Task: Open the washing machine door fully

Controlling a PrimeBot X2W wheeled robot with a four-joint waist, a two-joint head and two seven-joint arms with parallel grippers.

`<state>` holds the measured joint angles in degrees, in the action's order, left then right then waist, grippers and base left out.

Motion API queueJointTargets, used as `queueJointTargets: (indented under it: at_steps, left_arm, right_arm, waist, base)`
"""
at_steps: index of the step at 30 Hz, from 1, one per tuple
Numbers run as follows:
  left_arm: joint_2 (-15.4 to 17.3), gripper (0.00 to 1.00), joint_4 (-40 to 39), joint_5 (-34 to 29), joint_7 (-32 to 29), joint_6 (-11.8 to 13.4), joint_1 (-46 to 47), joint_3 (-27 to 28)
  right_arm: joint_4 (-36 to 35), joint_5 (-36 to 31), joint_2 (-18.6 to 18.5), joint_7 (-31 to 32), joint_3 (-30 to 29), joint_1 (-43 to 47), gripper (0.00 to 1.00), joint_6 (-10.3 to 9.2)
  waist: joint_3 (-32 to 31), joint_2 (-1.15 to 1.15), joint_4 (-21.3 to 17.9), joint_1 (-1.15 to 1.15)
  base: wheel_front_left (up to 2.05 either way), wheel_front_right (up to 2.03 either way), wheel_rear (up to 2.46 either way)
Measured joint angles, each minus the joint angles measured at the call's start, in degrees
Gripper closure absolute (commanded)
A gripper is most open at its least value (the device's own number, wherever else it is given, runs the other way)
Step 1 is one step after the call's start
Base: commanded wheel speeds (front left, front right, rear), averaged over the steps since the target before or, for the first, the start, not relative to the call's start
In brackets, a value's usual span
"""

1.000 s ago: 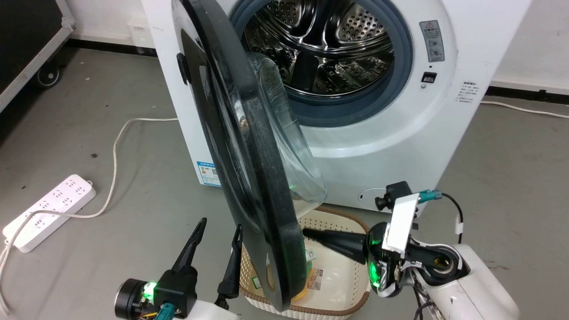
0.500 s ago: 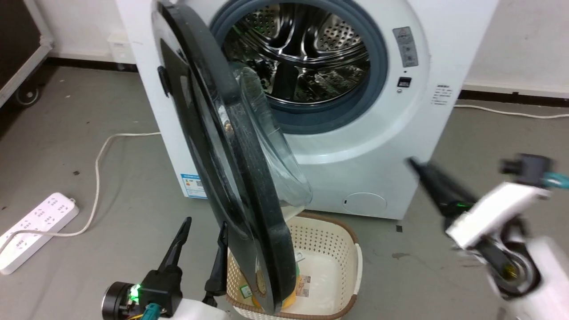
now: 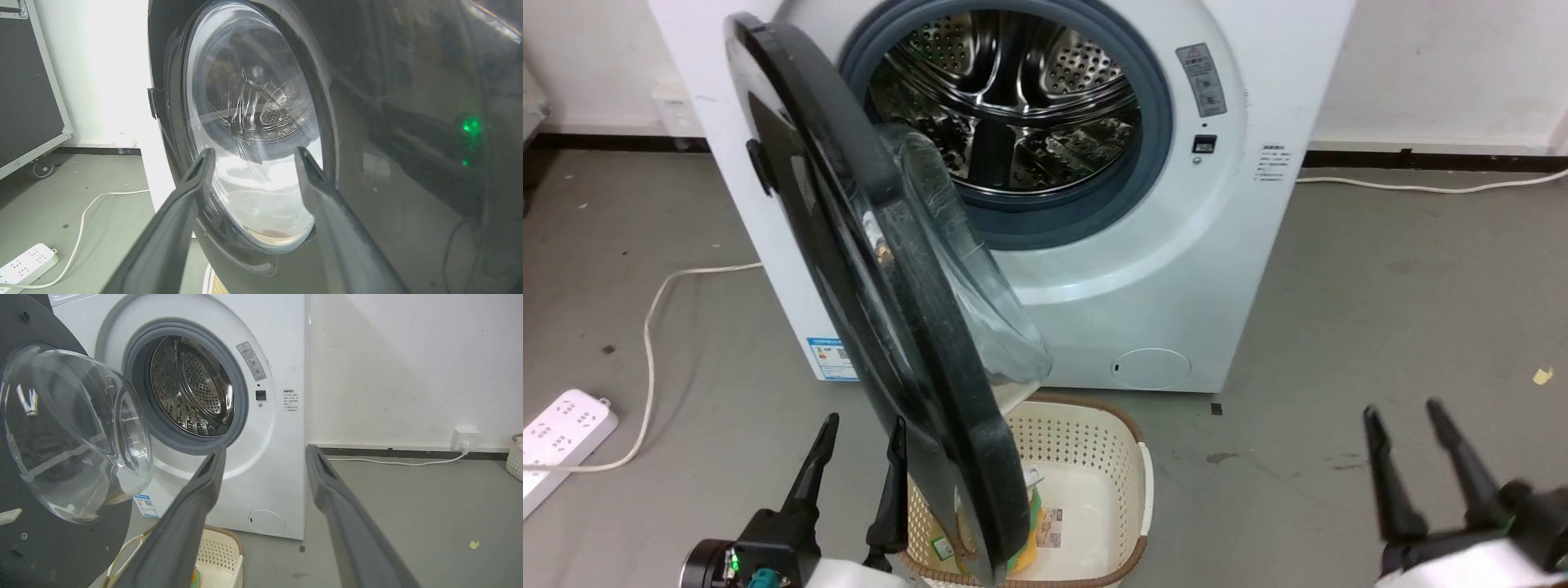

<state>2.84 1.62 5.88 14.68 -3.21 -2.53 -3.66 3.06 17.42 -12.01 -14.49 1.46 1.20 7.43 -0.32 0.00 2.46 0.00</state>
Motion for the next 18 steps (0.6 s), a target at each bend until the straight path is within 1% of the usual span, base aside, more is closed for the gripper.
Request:
queueJointTargets:
  at_steps: [3,5,8,12,13,14,18]
  left_arm:
    - [-0.01,0.00,0.21,-0.23,0.00,-0.02,-0.52,0.19]
    - [-0.02,0.00,0.32,-0.24,0.00,-0.10,-0.98,0.31]
    - [-0.01,0.00,0.38,-0.24,0.00,-0.47,-1.09,0.47]
    - [-0.02,0.00,0.47,-0.21,0.00,-0.49,-1.09,0.60]
    - [-0.01,0.37,0.68,-0.02,0.00,-0.49,-1.09,0.60]
    - [-0.02,1.00,0.81,0.13,0.00,-0.49,-1.10,0.58]
    - [-0.02,1.00,0.91,0.44,0.00,-0.51,-1.13,0.43]
  right_arm:
    - [-1.87,-3.49,3.87,-0.24,-1.00,3.00,0.00,0.00]
    - [-3.42,-5.45,5.35,-0.25,-0.89,4.32,0.00,0.00]
    - [-4.24,-7.00,6.68,-0.25,-0.01,5.52,0.00,0.00]
    - [-4.41,-8.03,7.43,-0.25,0.58,6.37,0.00,0.00]
    - [-4.38,-8.26,7.58,-0.25,0.65,6.53,0.00,0.00]
    - [-4.38,-8.43,7.71,-0.25,0.70,6.54,0.00,0.00]
    - [-4.47,-8.49,8.01,-0.25,1.03,6.53,0.00,0.00]
  waist:
    - [-0.13,0.00,-0.44,0.00]
    - [-0.18,0.00,-0.62,0.00]
    - [-0.29,0.00,-0.79,0.00]
    - [-0.40,0.00,-0.81,0.00]
    - [-0.44,0.00,-0.80,0.00]
    - [-0.49,0.00,-0.79,0.00]
    - [-0.55,0.00,-0.70,0.00]
  base:
    - [0.00,0.00,0.00]
    - [0.00,0.00,0.00]
    - [0.00,0.00,0.00]
    - [0.00,0.00,0.00]
    - [0.00,0.00,0.00]
    - [0.00,0.00,0.00]
    - [0.00,0.00,0.00]
